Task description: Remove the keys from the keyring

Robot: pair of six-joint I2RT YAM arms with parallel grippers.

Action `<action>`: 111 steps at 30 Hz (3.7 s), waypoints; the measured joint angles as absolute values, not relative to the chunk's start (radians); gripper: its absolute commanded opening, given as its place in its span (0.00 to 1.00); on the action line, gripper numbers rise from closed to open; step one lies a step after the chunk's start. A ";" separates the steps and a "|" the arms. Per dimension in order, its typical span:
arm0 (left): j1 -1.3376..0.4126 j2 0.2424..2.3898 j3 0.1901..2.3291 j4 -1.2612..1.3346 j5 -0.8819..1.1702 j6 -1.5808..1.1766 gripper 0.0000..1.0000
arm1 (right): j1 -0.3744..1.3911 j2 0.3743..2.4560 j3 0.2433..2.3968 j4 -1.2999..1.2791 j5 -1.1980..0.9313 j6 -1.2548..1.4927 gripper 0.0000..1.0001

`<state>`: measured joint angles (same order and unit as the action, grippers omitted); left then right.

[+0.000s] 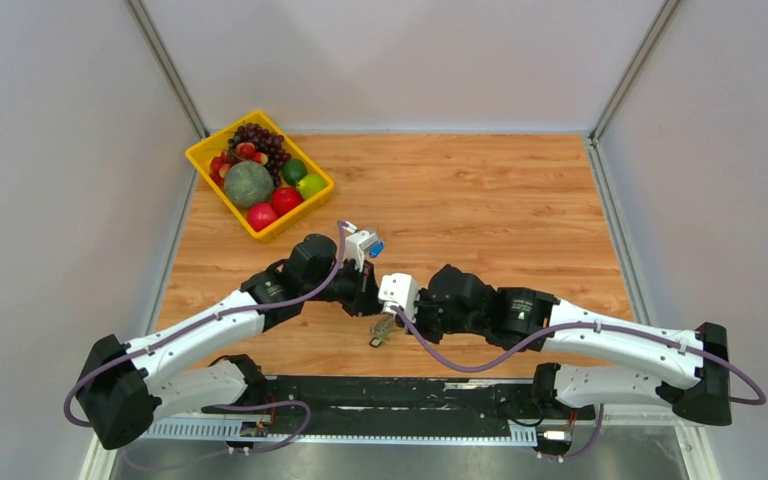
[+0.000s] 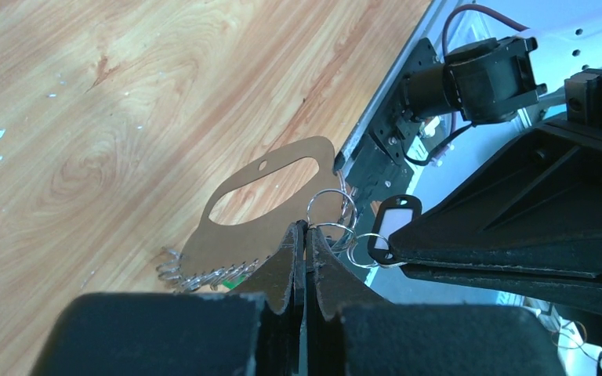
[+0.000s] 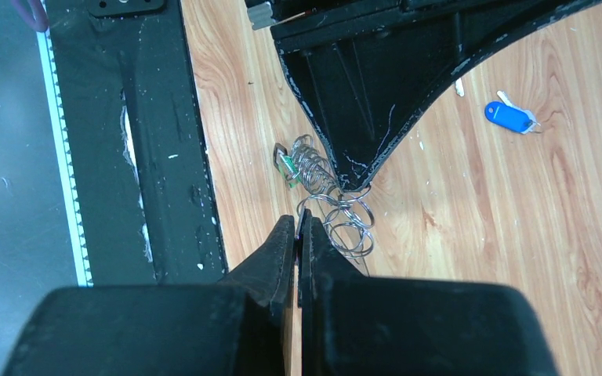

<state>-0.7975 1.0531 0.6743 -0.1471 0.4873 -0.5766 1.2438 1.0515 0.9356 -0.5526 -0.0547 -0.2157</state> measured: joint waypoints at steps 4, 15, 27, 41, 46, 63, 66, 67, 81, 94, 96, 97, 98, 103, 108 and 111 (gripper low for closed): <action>-0.794 1.040 0.665 -0.154 0.483 -0.580 0.00 | 1.248 1.037 0.897 -0.510 -0.055 -0.191 0.00; -0.785 0.966 0.624 -0.154 0.455 -0.600 0.00 | 1.249 1.017 0.834 -0.412 -0.062 -0.139 0.00; -0.776 0.906 0.560 -0.097 0.433 -0.644 0.00 | 1.251 1.017 0.782 -0.313 -0.064 -0.097 0.00; -0.770 0.832 0.464 0.052 0.447 -0.745 0.00 | 1.253 1.013 0.698 -0.159 -0.077 -0.032 0.00; -0.769 0.832 0.438 0.094 0.464 -0.768 0.00 | 1.254 1.010 0.683 -0.151 -0.078 -0.020 0.01; -0.734 0.769 0.422 0.323 0.411 -0.776 0.00 | 1.299 0.796 0.662 -0.243 -0.150 0.052 0.43; -0.734 0.776 0.422 0.347 0.427 -0.776 0.00 | 1.299 0.720 0.664 -0.268 -0.112 0.059 0.47; -0.734 0.780 0.422 0.355 0.435 -0.776 0.00 | 1.299 0.697 0.669 -0.279 -0.093 0.064 0.47; -0.734 0.836 0.419 0.561 0.595 -0.801 0.00 | 1.283 0.712 0.815 -0.302 0.197 0.174 0.45; -0.734 0.888 0.371 0.933 0.780 -0.894 0.00 | 1.262 0.683 0.879 -0.302 0.212 0.257 0.41; -0.734 0.889 0.371 0.940 0.787 -0.893 0.00 | 1.260 0.690 0.893 -0.302 0.195 0.270 0.44; -0.734 0.889 0.371 0.941 0.789 -0.892 0.00 | 1.259 0.699 0.903 -0.302 0.184 0.280 0.45; -0.734 0.889 0.371 0.940 0.791 -0.889 0.00 | 1.257 0.712 0.913 -0.302 0.173 0.290 0.46; -0.734 0.881 0.371 0.903 0.791 -0.856 0.00 | 1.242 0.793 0.970 -0.303 0.105 0.344 0.53; -0.734 0.854 0.378 0.822 0.780 -0.802 0.00 | 1.232 0.897 1.023 -0.342 0.041 0.384 0.48; -0.734 0.837 0.390 0.766 0.775 -0.767 0.00 | 1.227 0.941 1.042 -0.367 0.008 0.396 0.46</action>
<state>-0.7341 0.8371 0.3901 0.7658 0.7753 -0.7666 1.2274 0.9409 1.0416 -0.3672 0.0078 0.3962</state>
